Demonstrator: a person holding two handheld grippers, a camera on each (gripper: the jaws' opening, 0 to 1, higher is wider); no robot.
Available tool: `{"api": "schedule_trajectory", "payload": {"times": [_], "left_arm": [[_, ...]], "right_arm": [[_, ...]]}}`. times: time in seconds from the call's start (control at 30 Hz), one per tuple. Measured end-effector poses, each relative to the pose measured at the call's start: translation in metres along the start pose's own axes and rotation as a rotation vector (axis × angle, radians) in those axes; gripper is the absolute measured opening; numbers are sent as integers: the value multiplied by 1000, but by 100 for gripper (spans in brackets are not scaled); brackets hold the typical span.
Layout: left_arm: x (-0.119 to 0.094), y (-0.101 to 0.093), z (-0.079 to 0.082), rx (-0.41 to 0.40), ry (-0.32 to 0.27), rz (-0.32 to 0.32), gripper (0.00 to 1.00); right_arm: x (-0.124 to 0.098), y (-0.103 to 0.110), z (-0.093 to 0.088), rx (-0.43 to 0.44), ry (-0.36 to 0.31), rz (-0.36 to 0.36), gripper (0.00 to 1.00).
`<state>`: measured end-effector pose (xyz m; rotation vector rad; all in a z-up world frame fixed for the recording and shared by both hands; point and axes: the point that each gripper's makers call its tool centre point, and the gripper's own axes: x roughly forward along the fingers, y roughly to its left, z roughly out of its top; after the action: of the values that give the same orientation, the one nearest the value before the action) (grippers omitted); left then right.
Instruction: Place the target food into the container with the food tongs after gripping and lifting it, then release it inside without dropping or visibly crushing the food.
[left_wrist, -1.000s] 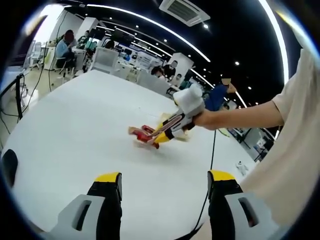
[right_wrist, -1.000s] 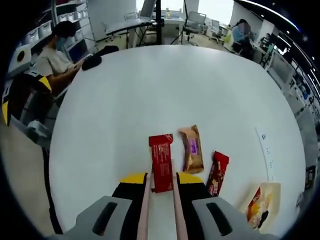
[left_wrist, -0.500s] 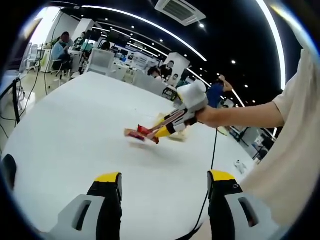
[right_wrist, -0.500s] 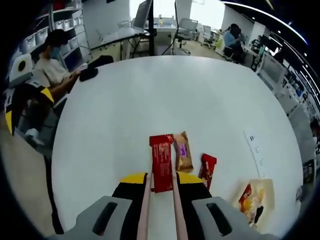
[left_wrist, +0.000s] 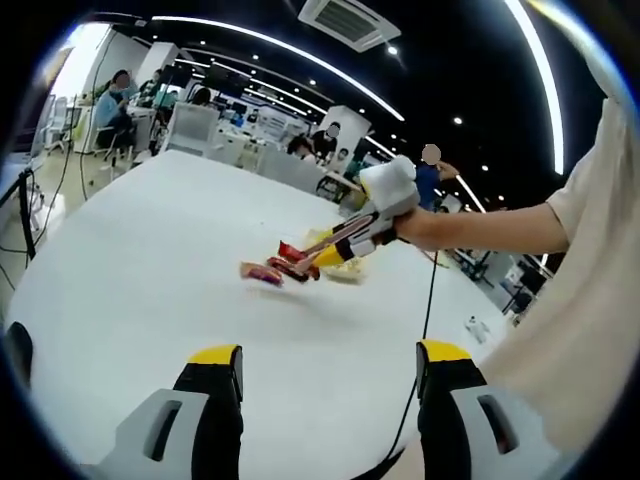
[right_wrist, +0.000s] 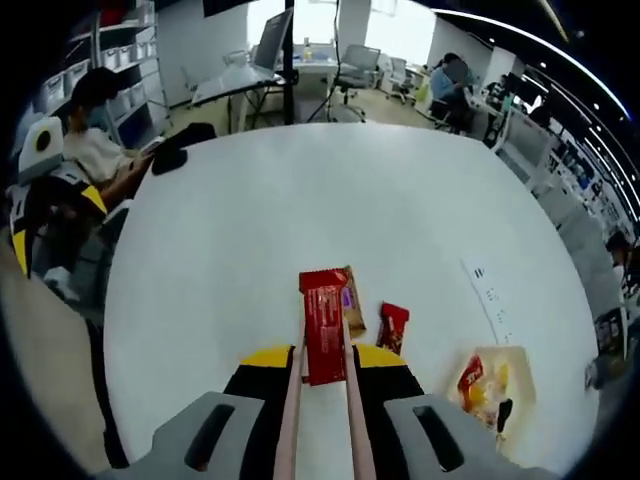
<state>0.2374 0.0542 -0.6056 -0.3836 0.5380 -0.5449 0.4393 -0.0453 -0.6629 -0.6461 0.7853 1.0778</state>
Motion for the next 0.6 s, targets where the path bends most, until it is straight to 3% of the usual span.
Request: {"api": "schedule_trajectory", "payload": {"times": [0.3, 0.6], "left_arm": [[11, -11, 17, 52, -3, -46, 70], [19, -23, 12, 77, 20, -94, 70]], "right_arm": [[-24, -15, -4, 35, -17, -51, 21], [-45, -28, -13, 70, -29, -105, 21]]}}
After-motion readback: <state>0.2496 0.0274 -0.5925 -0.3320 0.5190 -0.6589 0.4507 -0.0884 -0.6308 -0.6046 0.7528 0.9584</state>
